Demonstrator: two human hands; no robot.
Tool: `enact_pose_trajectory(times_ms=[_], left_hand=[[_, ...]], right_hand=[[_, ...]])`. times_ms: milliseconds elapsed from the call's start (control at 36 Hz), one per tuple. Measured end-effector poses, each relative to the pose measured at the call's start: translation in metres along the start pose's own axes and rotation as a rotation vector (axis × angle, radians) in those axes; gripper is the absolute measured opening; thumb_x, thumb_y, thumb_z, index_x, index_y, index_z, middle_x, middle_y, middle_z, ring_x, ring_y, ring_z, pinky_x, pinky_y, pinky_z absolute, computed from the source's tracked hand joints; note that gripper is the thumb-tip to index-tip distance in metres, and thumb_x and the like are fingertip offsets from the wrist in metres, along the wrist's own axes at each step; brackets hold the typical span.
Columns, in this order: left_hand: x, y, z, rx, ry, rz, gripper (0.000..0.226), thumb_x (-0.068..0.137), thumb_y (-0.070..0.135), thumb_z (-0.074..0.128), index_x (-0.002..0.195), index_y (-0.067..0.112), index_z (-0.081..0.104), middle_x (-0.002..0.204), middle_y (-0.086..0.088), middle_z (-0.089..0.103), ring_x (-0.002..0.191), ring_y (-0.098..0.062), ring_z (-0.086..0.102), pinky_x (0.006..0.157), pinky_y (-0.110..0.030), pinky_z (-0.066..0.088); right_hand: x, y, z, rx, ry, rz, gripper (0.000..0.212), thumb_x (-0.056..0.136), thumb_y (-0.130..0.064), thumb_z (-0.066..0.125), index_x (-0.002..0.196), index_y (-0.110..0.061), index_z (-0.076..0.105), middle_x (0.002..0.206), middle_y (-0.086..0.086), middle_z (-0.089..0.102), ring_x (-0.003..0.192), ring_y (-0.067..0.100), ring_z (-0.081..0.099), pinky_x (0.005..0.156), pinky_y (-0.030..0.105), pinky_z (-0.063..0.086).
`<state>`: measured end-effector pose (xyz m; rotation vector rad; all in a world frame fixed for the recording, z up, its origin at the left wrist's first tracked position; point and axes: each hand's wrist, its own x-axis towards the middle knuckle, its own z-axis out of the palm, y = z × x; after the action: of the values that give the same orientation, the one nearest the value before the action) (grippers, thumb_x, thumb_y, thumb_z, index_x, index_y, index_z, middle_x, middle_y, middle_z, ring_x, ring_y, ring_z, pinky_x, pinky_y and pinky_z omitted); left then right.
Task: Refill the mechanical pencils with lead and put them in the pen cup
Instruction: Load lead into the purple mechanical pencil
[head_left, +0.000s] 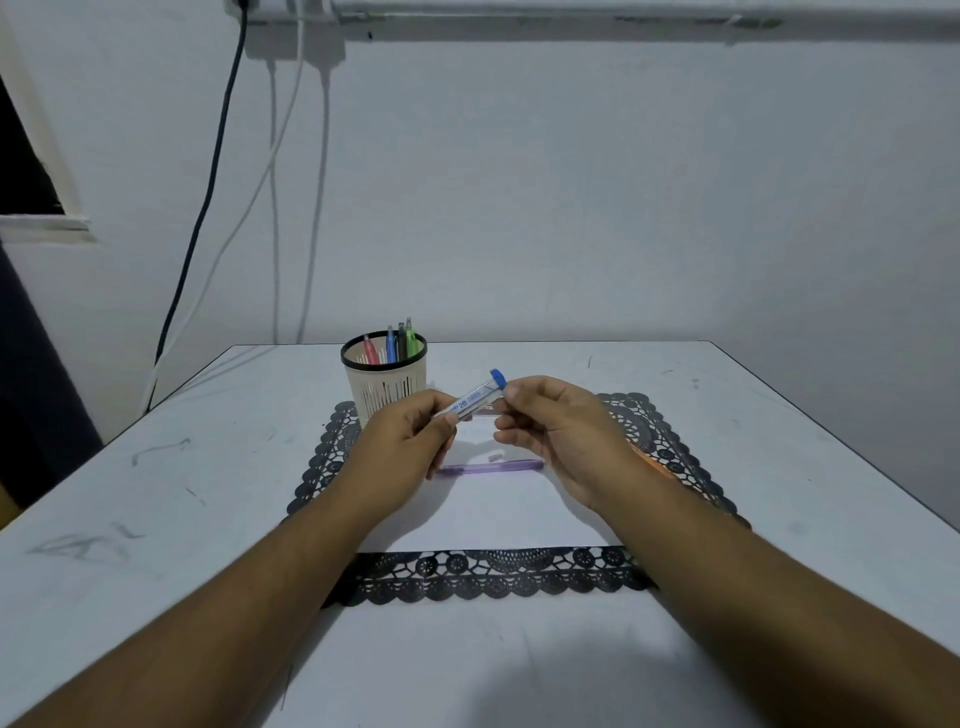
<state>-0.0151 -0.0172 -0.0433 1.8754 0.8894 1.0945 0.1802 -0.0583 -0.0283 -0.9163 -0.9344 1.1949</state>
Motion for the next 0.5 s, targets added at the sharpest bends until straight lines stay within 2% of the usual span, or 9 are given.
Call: enact_pose_trajectory(times_ms=[139, 306, 500], left_hand=[[-0.0026, 0.0011, -0.001, 0.05, -0.015, -0.002, 0.022, 0.107, 0.02, 0.053, 0.095, 0.024, 0.072, 0.062, -0.003, 0.059, 0.056, -0.02, 0.051, 0.061, -0.037, 0.044], [-0.0009, 0.0012, -0.0011, -0.011, -0.031, -0.02, 0.027, 0.106, 0.018, 0.053, 0.099, 0.032, 0.075, 0.066, -0.004, 0.055, 0.061, -0.021, 0.048, 0.06, -0.04, 0.042], [-0.0013, 0.0038, -0.0005, -0.092, 0.02, -0.012, 0.033, 0.106, 0.013, 0.052, 0.103, 0.035, 0.077, 0.066, 0.001, 0.053, 0.061, -0.018, 0.049, 0.06, -0.034, 0.043]], right_hand=[[-0.0006, 0.0031, -0.0023, -0.061, 0.049, -0.004, 0.008, 0.097, -0.006, 0.069, 0.098, -0.001, 0.074, 0.087, 0.015, 0.074, 0.073, 0.02, 0.066, 0.069, 0.03, 0.061], [-0.0003, 0.0028, -0.0027, -0.036, 0.066, 0.022, 0.008, 0.096, -0.003, 0.068, 0.099, 0.001, 0.074, 0.085, 0.015, 0.074, 0.072, 0.02, 0.067, 0.068, 0.028, 0.061], [-0.0012, 0.0062, -0.0015, 0.032, 0.053, 0.105, 0.008, 0.096, -0.005, 0.07, 0.096, 0.002, 0.073, 0.086, 0.016, 0.074, 0.071, 0.019, 0.069, 0.068, 0.028, 0.061]])
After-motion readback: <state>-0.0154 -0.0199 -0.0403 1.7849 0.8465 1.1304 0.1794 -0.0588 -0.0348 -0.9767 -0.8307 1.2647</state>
